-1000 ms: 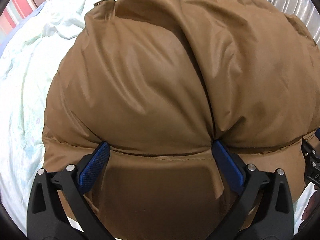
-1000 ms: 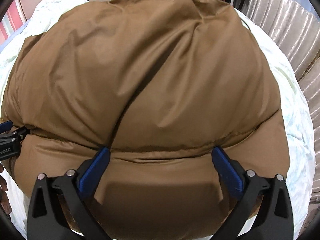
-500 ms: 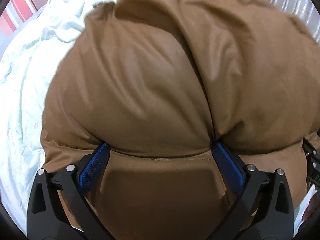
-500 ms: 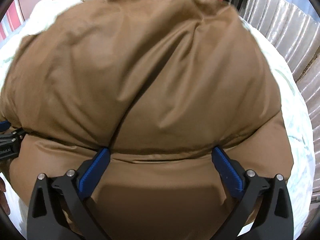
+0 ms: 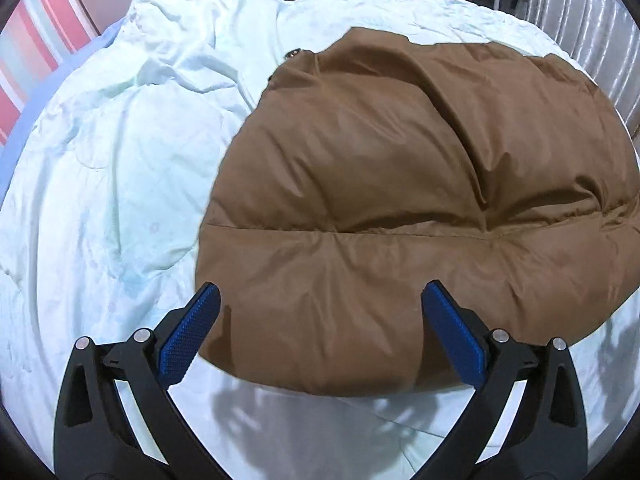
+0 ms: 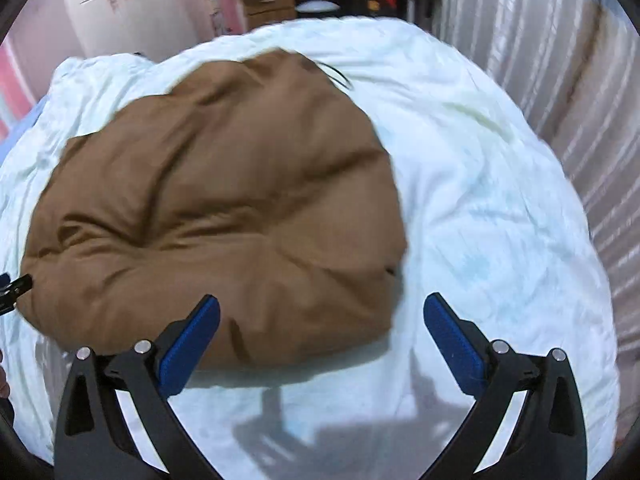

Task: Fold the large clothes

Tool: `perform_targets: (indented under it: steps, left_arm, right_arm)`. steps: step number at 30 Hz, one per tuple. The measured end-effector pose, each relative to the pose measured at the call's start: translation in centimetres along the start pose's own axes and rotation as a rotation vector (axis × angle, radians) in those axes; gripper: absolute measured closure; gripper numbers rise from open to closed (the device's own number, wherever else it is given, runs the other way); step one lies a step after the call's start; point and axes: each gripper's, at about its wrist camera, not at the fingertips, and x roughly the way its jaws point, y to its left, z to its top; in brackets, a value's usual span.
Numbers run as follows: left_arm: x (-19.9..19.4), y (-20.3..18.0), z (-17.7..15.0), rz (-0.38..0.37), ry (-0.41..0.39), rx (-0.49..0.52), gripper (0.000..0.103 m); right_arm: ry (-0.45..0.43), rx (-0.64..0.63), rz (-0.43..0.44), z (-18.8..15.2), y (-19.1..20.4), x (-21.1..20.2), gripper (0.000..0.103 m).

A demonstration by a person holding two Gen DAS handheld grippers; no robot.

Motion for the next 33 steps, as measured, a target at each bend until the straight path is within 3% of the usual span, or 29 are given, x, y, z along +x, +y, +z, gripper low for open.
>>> perform_targets:
  steps: [4,6,10,21,25,31,33]
  left_arm:
    - [2.7,-1.3,0.0,0.032,0.017,0.053,0.003]
    - [3.4,-1.8,0.0,0.04,0.021,0.073,0.003]
    - [5.0,-2.4,0.8,0.029,0.056,0.064,0.003]
    - [6.8,-3.7,1.3,0.022,0.042,0.072,0.003]
    - [5.3,-2.3,0.9,0.017,0.041,0.063,0.003]
    - [3.5,-0.6,0.0,0.01,0.02,0.057,0.003]
    - [3.8,-0.4,-0.4,-0.011,0.012,0.051,0.003]
  right_arm:
    - [0.004,0.0,-0.029,1.4,-2.1,2.7,0.002]
    - [0.033,0.002,0.007,1.6,-2.2,3.7,0.002]
    - [0.077,-0.004,0.018,0.8,-2.0,5.6,0.002]
    - [0.12,0.032,0.057,1.5,-1.3,8.4,0.003]
    - [0.147,0.048,0.122,1.8,-1.9,8.6,0.021]
    - [0.123,-0.01,0.126,2.0,-0.8,8.4,0.045]
    - [0.094,-0.072,0.084,1.7,0.5,7.7,0.05]
